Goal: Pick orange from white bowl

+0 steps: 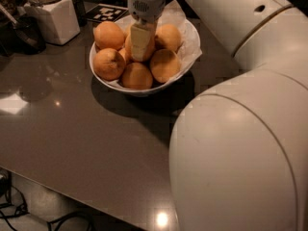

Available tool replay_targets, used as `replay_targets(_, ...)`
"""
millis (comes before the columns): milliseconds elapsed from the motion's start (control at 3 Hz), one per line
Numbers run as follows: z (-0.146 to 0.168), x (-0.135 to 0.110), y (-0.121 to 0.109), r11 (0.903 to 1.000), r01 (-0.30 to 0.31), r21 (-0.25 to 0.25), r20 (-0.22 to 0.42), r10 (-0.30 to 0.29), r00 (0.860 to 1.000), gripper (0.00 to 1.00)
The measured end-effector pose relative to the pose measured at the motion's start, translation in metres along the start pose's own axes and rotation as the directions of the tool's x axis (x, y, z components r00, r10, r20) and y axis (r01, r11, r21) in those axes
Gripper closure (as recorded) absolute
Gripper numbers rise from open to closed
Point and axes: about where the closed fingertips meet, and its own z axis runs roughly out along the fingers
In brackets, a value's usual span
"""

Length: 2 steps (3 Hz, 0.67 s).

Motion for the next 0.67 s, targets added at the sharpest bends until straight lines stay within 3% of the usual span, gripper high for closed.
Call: replay_targets(667, -0.0002, -0.0102, -0.0075, 0.9996, 0.002, 0.027, 0.036, -0.003, 0.999, 0.95)
